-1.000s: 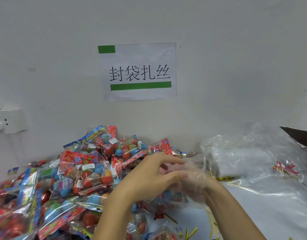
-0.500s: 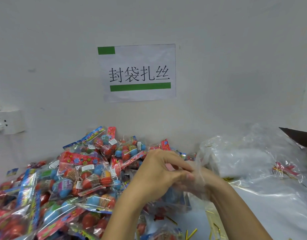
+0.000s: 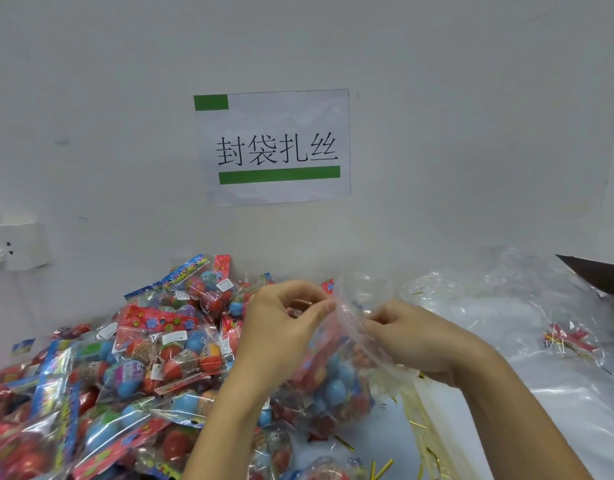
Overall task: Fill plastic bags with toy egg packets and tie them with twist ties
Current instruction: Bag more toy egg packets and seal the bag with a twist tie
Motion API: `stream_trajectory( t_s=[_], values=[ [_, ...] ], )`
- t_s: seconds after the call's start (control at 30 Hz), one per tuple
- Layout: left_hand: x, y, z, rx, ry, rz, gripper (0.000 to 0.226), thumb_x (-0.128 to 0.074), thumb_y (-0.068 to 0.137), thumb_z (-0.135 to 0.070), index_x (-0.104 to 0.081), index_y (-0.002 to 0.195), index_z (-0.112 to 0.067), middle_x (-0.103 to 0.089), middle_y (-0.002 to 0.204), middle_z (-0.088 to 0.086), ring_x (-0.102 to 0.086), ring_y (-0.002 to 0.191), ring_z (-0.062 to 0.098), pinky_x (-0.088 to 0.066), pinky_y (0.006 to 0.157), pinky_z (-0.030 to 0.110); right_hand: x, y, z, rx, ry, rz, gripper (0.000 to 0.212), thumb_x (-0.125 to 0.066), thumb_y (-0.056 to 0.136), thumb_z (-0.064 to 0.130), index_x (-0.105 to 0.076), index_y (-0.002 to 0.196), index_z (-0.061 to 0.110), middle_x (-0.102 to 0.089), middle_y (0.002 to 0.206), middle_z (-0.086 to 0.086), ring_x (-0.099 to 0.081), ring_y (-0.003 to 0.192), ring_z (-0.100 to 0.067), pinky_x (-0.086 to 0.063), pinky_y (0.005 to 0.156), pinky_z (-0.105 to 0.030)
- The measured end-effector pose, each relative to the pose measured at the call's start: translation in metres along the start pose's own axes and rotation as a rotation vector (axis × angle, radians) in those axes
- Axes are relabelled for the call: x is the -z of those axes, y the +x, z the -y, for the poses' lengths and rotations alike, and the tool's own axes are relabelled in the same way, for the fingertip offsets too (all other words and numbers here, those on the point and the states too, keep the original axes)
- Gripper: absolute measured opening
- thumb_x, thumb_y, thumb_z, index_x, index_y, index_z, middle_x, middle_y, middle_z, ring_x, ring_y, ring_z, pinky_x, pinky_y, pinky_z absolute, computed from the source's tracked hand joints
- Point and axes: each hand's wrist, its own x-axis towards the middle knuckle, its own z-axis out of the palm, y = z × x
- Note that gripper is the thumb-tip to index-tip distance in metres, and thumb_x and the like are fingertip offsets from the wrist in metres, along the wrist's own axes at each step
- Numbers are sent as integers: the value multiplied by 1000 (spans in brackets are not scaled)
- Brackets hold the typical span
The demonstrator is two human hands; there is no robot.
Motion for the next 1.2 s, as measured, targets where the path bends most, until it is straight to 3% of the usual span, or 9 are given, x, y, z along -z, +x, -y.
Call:
stream_trajectory(
  t_s=[0.07,0.17,0.27,0.43,0.53,0.7,0.83,1.0,1.2],
  values=[
    [1,1,1,28,-14,-81,23,-77,85,-12,-73,68,-26,-71,70,-13,-63,65,0,-50,61,17,6,-7,10,93,-145,-98,32,-52,97,25,-68,84,0,-56,66,-10,-51,61,-19,-40,60,-28],
    [3,4,4,72,-44,-207,21,-77,85,-12,-73,70,-25,-72,70,-14,-64,66,2,-53,65,21,17,-17,23,188,-107,-277,17,-59,94,20,-75,91,27,-74,76,5,-68,64,-8,-53,60,-16],
    [8,5,8,106,-73,-284,17,-77,85,-14,-74,72,-24,-72,70,-10,-67,70,9,-56,69,28,26,-19,20,192,-69,-439,21,-60,92,15,-65,103,32,-67,85,3,-64,67,-9,-47,56,-17],
    [11,6,10,133,-102,-335,16,-76,86,-11,-74,74,-22,-72,71,-4,-69,73,20,-60,74,43,35,-25,4,-60,-252,-50,62,-55,85,0,-39,130,40,-66,99,-4,-64,74,-15,-59,68,-30],
    [12,6,12,135,-114,-339,14,-75,86,-11,-75,76,-20,-73,72,-3,-71,74,22,-61,74,46,31,-27,1,-80,-240,168,88,-77,79,-1,-34,133,54,-65,109,-20,-69,70,-21,-62,80,-42],
    [12,7,15,124,-89,-336,14,-75,87,-13,-75,77,-22,-73,73,-7,-72,74,17,-61,67,28,22,-17,-4,-46,-192,172,72,-85,79,12,-48,122,56,-70,96,-12,-76,71,-23,-62,70,-32],
    [11,8,20,136,-109,-341,14,-74,89,-14,-75,77,-22,-73,74,-7,-72,74,15,-57,58,21,20,-9,-10,21,-186,-79,10,-72,91,13,-67,85,18,-71,82,-9,-75,64,-23,-56,55,-27],
    [14,10,23,137,-195,-397,7,-76,86,-22,-75,79,-23,-75,78,-5,-72,78,11,-58,68,26,25,0,-9,255,-58,-630,23,-69,91,3,-65,73,17,-70,72,-4,-70,54,-11,-50,46,-17],
    [8,7,31,263,-189,-238,10,-75,88,-13,-75,78,-17,-75,79,1,-72,82,26,-63,72,39,23,5,-17,239,-119,-622,25,-69,90,4,-65,73,21,-69,69,2,-68,54,-6,-48,51,-15]
  ],
)
